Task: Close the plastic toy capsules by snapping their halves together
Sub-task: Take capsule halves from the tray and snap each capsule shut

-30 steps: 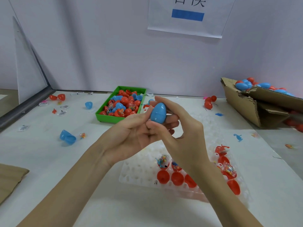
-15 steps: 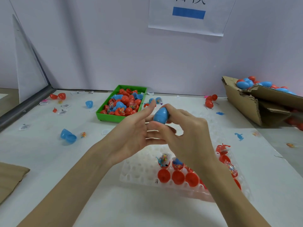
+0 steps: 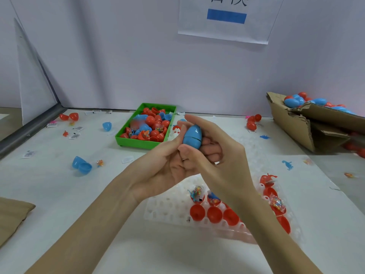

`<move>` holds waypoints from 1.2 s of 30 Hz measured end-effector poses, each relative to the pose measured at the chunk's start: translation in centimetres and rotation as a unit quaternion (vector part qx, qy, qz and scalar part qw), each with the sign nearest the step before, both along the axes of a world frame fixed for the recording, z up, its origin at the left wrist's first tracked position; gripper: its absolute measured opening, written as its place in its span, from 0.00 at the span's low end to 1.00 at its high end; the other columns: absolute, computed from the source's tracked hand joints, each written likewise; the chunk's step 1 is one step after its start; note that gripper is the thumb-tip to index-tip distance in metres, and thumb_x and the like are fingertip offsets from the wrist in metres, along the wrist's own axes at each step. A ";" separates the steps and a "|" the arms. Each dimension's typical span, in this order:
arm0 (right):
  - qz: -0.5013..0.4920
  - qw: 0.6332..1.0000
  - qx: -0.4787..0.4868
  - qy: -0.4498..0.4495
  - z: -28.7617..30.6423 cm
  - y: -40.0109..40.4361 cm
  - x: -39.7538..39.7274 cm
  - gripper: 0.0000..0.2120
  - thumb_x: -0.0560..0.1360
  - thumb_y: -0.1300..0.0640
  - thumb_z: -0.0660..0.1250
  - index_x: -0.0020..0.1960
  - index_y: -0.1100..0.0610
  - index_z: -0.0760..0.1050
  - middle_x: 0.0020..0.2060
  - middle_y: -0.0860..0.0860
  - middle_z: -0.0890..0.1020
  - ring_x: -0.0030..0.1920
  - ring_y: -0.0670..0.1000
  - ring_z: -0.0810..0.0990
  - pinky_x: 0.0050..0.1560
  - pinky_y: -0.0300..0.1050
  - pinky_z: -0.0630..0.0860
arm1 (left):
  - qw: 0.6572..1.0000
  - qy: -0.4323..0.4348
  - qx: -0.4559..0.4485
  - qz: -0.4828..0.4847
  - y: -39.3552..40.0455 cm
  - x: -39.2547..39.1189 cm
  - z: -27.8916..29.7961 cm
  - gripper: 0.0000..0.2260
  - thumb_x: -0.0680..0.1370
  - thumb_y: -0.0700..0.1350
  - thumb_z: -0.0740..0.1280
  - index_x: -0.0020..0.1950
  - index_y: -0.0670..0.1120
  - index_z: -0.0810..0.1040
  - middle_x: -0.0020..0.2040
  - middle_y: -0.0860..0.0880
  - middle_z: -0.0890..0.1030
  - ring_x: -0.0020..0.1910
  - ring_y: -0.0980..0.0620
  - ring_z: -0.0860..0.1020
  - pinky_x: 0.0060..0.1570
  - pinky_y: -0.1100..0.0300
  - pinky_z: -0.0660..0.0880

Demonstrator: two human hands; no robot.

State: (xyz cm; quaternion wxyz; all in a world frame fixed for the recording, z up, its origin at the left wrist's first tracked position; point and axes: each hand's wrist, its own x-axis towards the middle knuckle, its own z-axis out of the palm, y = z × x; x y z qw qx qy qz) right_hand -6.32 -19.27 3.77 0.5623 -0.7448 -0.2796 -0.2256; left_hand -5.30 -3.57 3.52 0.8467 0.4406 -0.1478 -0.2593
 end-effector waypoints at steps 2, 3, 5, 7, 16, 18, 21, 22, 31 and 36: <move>0.005 1.000 0.008 0.013 0.1 -0.1 -0.1 0.24 0.75 0.56 0.75 0.70 0.54 0.77 0.52 0.52 0.85 0.48 0.51 0.86 0.50 0.41 0.83 | 1.000 -0.010 0.008 0.000 0.0 0.0 0.2 0.23 0.82 0.59 0.61 0.67 0.47 0.83 0.66 0.41 0.83 0.67 0.44 0.81 0.62 0.53 0.79; 0.009 1.000 0.011 0.019 0.2 -0.2 -0.1 0.24 0.75 0.55 0.76 0.69 0.54 0.78 0.52 0.52 0.85 0.48 0.51 0.86 0.49 0.40 0.83 | 1.000 -0.016 0.016 0.005 0.1 0.0 0.2 0.23 0.82 0.59 0.61 0.66 0.46 0.83 0.65 0.40 0.83 0.67 0.43 0.81 0.62 0.53 0.79; -0.004 1.000 -0.013 0.003 0.3 -0.5 0.1 0.24 0.73 0.53 0.76 0.68 0.55 0.79 0.54 0.51 0.85 0.51 0.49 0.86 0.51 0.35 0.81 | 0.999 -0.017 0.034 0.031 0.3 0.2 0.3 0.22 0.82 0.58 0.64 0.64 0.43 0.85 0.61 0.40 0.84 0.64 0.40 0.82 0.60 0.52 0.80; -0.054 0.995 -0.078 -0.045 0.1 -0.8 0.5 0.25 0.72 0.52 0.78 0.68 0.56 0.79 0.54 0.50 0.86 0.52 0.48 0.85 0.54 0.32 0.78 | 0.999 0.011 0.022 0.042 0.4 0.4 0.4 0.23 0.81 0.57 0.66 0.62 0.39 0.85 0.57 0.38 0.85 0.60 0.39 0.84 0.58 0.50 0.81; -0.047 0.991 -0.100 -0.074 -0.2 -1.0 0.8 0.27 0.75 0.55 0.76 0.71 0.57 0.76 0.56 0.48 0.85 0.55 0.46 0.82 0.58 0.31 0.76 | 0.999 0.032 0.003 0.013 0.8 0.3 0.3 0.20 0.82 0.54 0.64 0.63 0.42 0.85 0.54 0.42 0.87 0.56 0.46 0.85 0.62 0.52 0.79; 0.016 0.999 -0.044 -0.009 0.0 -0.9 0.6 0.23 0.75 0.58 0.76 0.70 0.56 0.78 0.58 0.46 0.85 0.58 0.47 0.83 0.61 0.41 0.79 | 0.999 0.028 -0.026 -0.009 0.9 0.2 0.4 0.20 0.82 0.53 0.65 0.64 0.41 0.84 0.56 0.41 0.86 0.58 0.47 0.85 0.63 0.53 0.78; 0.094 0.994 0.014 0.048 0.5 -1.0 0.4 0.18 0.76 0.63 0.75 0.64 0.56 0.80 0.55 0.48 0.86 0.59 0.52 0.84 0.62 0.49 0.80 | 0.998 0.013 -0.052 -0.037 1.1 0.2 0.4 0.18 0.82 0.51 0.66 0.65 0.41 0.84 0.59 0.39 0.85 0.61 0.47 0.84 0.65 0.54 0.77; 0.106 0.993 0.020 0.054 0.7 -1.1 0.4 0.17 0.75 0.63 0.76 0.63 0.57 0.81 0.54 0.49 0.86 0.59 0.52 0.84 0.62 0.47 0.80 | 0.998 0.008 -0.052 -0.039 1.2 0.2 0.4 0.18 0.82 0.51 0.66 0.65 0.41 0.84 0.60 0.39 0.85 0.62 0.47 0.84 0.65 0.54 0.77; 0.016 0.998 -0.054 -0.034 0.7 -1.0 0.1 0.18 0.76 0.57 0.74 0.65 0.58 0.80 0.49 0.47 0.87 0.47 0.45 0.86 0.55 0.36 0.80 | 0.998 -0.008 -0.045 -0.031 1.0 0.2 0.2 0.19 0.80 0.52 0.70 0.66 0.42 0.83 0.63 0.38 0.83 0.68 0.45 0.80 0.66 0.55 0.76; -0.013 0.994 -0.082 -0.070 0.7 -1.1 0.2 0.18 0.77 0.59 0.73 0.65 0.61 0.80 0.50 0.45 0.86 0.50 0.40 0.84 0.53 0.27 0.76 | 0.999 -0.012 -0.035 -0.021 0.9 0.2 0.2 0.19 0.82 0.51 0.63 0.66 0.42 0.83 0.63 0.39 0.84 0.68 0.44 0.80 0.67 0.55 0.76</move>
